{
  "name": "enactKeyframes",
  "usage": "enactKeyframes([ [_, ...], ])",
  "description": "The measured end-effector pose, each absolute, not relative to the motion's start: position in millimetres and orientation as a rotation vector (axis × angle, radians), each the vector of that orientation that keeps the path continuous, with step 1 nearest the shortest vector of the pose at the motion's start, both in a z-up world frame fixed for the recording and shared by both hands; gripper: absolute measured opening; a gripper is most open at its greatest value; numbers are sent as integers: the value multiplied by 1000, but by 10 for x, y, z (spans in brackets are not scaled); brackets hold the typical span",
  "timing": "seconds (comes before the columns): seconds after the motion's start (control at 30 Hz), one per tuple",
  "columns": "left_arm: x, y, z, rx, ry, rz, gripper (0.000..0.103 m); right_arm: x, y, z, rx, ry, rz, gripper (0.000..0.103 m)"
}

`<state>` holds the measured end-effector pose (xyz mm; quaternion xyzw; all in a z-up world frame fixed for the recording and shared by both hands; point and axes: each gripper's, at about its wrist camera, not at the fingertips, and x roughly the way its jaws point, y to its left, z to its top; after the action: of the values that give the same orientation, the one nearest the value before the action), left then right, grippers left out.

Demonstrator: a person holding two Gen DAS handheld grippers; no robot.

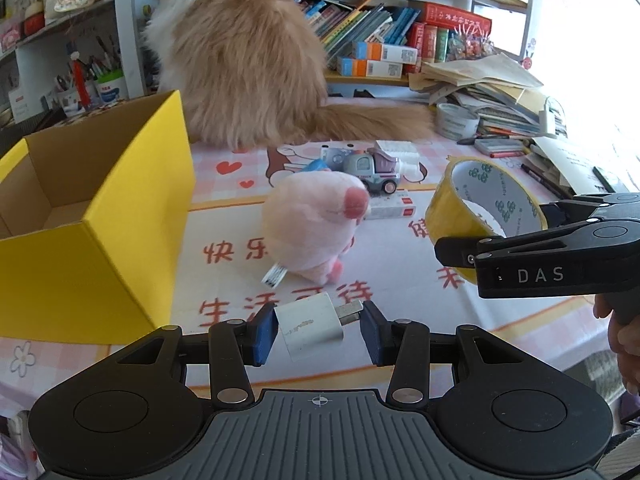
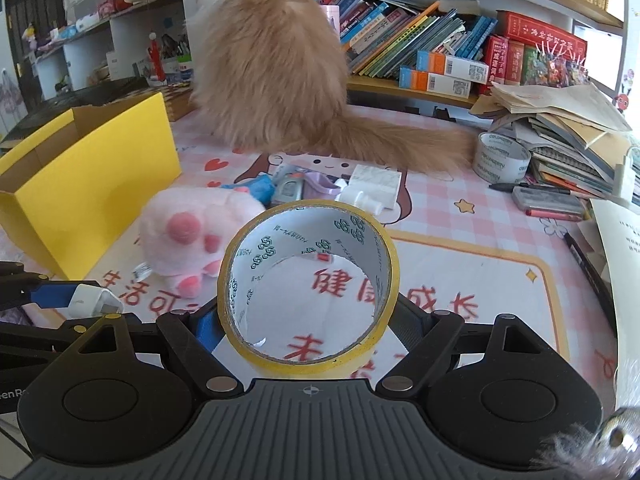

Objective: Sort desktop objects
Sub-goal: 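Lift the charger plug and tape roll with both tools toward the yellow box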

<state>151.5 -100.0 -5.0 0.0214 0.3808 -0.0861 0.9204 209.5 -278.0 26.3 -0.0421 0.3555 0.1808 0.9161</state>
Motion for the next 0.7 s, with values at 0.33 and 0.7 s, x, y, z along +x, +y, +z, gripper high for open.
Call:
enactKeyframes([
  [0.33,1146,-750,-53,91,756,-235,43,1737,-2562,302,-54,709,313,81],
  [0.7,607,-178,-6,37,761,-223,43,1081,-2115,310,-70,691,284,81],
])
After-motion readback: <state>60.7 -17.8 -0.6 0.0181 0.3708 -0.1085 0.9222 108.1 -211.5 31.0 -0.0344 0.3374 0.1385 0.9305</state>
